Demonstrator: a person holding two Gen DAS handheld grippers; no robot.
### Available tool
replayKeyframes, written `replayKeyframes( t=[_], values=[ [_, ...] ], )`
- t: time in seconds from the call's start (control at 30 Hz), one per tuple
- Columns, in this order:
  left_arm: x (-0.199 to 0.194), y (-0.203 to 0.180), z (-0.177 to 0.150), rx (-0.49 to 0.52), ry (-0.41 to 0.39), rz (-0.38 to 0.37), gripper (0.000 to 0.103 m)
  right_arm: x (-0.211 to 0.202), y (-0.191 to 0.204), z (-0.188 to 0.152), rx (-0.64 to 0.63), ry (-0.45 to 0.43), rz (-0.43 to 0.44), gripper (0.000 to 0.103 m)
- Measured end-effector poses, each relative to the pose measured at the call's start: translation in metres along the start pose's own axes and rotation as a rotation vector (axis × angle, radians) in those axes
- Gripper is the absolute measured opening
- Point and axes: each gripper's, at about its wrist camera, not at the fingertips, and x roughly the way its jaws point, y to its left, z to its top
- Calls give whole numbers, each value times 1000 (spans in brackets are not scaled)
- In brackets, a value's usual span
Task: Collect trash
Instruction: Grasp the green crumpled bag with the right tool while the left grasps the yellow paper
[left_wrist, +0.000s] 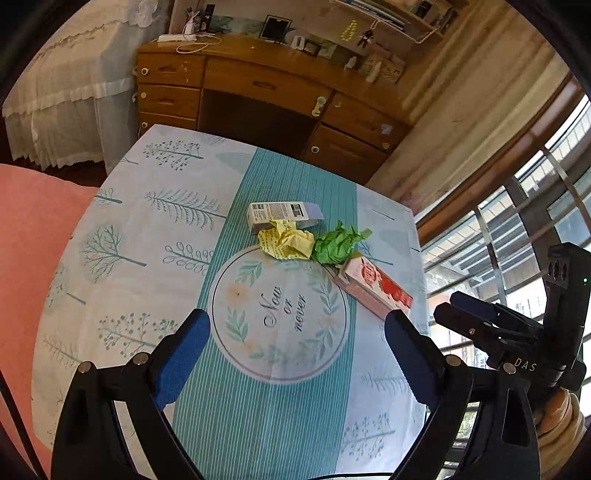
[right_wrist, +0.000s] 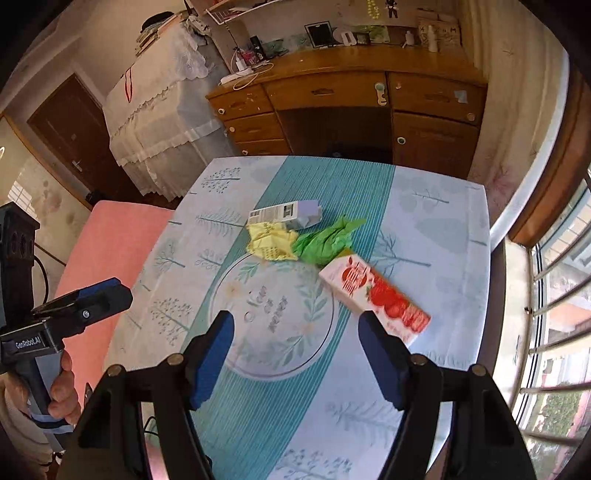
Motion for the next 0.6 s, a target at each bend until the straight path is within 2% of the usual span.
replayKeyframes(
  t=[0.07, 0.13, 0.27, 0.5, 0.57, 0.6],
  values=[
    [30, 1, 16, -33, 16, 6, 92, 30, -18, 22, -10, 40, 6, 66],
    [56, 3, 27, -61, 37, 5, 89, 58, -33, 40, -2, 86, 41, 57],
    [103, 10, 43, -130, 96, -3, 83, 108, -57, 66, 43, 155, 97, 57],
    [159, 23, 63, -212, 141, -20, 82, 162, -65, 86, 93, 232, 186, 57],
    [171, 26, 66, -228, 156, -30, 79, 173, -63, 88, 84, 254, 196, 52],
    [178, 28, 67, -238, 166, -39, 74, 178, -62, 89, 80, 267, 200, 46]
  ],
)
